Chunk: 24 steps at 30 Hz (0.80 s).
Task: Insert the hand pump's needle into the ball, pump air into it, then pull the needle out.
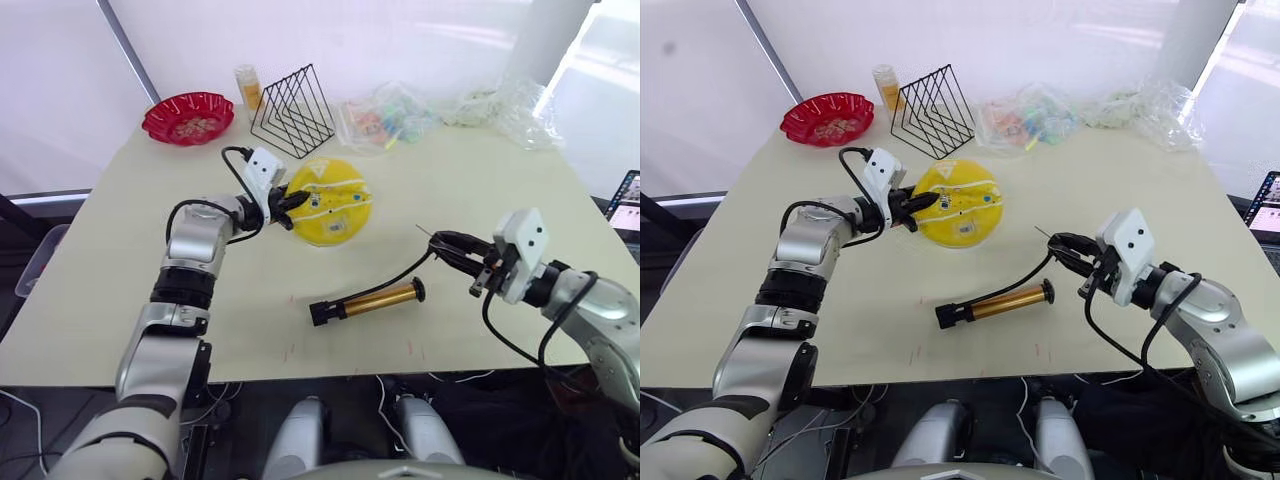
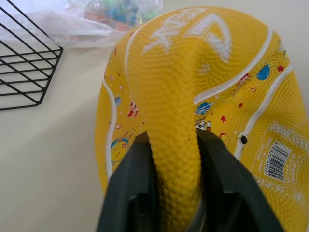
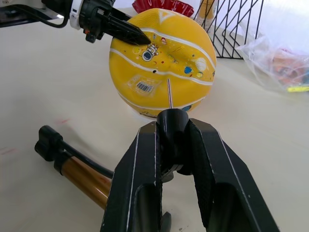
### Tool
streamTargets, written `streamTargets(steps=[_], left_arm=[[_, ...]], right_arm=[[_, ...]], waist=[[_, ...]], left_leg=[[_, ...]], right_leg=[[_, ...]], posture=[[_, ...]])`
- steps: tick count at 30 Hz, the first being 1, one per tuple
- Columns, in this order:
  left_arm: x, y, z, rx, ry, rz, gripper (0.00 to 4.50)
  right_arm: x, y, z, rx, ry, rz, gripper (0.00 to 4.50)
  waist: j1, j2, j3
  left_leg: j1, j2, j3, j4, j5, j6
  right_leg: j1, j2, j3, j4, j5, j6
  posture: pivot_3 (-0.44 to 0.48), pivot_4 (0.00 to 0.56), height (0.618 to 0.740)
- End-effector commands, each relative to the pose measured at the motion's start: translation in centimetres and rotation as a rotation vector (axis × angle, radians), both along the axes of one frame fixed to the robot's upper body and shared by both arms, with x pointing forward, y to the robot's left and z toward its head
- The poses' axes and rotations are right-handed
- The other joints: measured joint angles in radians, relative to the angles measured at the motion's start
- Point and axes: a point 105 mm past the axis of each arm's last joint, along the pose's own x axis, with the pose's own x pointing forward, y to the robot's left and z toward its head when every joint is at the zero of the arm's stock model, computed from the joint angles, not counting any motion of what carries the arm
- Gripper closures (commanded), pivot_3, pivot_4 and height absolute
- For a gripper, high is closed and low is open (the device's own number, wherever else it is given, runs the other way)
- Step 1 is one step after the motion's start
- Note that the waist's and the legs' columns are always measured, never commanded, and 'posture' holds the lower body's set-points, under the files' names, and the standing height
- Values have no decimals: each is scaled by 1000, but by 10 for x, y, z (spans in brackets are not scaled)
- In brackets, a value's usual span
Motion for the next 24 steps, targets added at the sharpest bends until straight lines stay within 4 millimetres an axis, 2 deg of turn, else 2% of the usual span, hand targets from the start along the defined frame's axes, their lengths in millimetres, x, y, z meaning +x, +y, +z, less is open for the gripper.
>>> streamTargets(steps=[1, 10, 15, 24], left_arm=[[-1, 2, 21, -48, -81, 35, 4482], [-12, -13, 16, -95, -75, 53, 4482], [-16, -14, 10, -110, -68, 100, 4482], [-18, -17, -2, -113, -64, 134, 4482]], right_arm=[[1, 9, 9, -41, 2, 5, 4192], [24, 26, 11, -129, 105, -3, 4192], [41, 42, 16, -164, 170, 16, 4192], [57, 75, 23, -239, 282, 106, 4192]], waist=[[0, 0, 0], [2, -1, 0], [3, -1, 0], [3, -1, 0]], left_leg=[[0, 0, 0, 0, 0, 0], [-1, 0, 0, 0, 0, 0], [-1, 0, -1, 0, 0, 0], [-1, -1, -4, 0, 0, 0]], right_leg=[[0, 0, 0, 0, 0, 0], [-1, -1, 1, 0, 0, 0], [-1, -1, 0, 1, 0, 0], [-2, -2, 0, 1, 1, -1]], posture=[[0, 150, 737], [0, 150, 737], [0, 150, 737], [0, 150, 737]])
